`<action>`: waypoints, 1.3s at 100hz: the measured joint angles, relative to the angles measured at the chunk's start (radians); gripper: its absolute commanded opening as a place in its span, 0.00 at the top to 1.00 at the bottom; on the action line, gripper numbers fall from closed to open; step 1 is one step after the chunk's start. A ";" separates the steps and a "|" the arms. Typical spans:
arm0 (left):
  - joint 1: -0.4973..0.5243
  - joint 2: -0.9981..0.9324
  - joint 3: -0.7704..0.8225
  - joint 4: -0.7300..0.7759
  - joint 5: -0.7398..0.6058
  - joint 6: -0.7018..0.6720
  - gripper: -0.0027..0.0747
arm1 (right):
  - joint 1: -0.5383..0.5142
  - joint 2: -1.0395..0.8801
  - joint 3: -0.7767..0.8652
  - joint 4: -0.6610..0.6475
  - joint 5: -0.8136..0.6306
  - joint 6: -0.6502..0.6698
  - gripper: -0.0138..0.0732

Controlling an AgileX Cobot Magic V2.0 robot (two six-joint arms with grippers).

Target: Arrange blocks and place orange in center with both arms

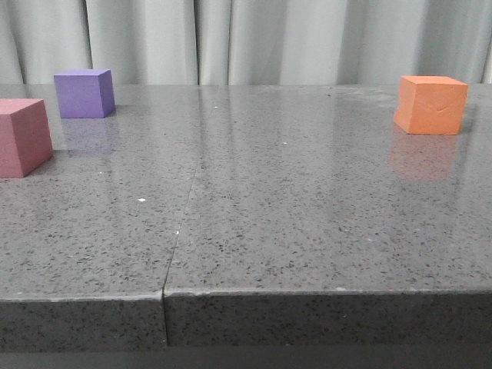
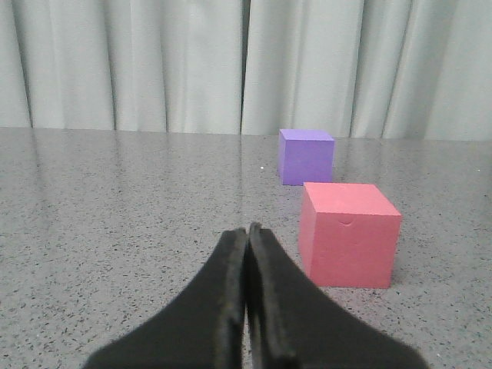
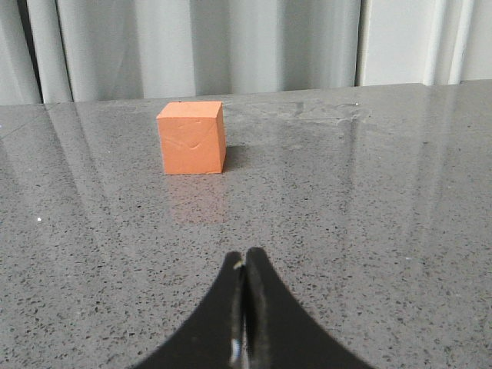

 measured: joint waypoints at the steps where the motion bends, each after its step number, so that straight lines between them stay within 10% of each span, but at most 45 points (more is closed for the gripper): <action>1: 0.000 0.000 0.000 0.000 0.000 0.000 0.99 | 0.000 0.000 0.000 0.000 0.000 0.000 0.92; 101: 0.000 0.000 0.000 0.000 0.000 0.000 0.99 | 0.000 0.000 -0.006 -0.002 -0.156 0.000 0.92; 130: 0.000 0.000 0.000 0.000 0.000 0.000 0.99 | 0.000 0.092 -0.197 -0.002 0.028 0.000 0.92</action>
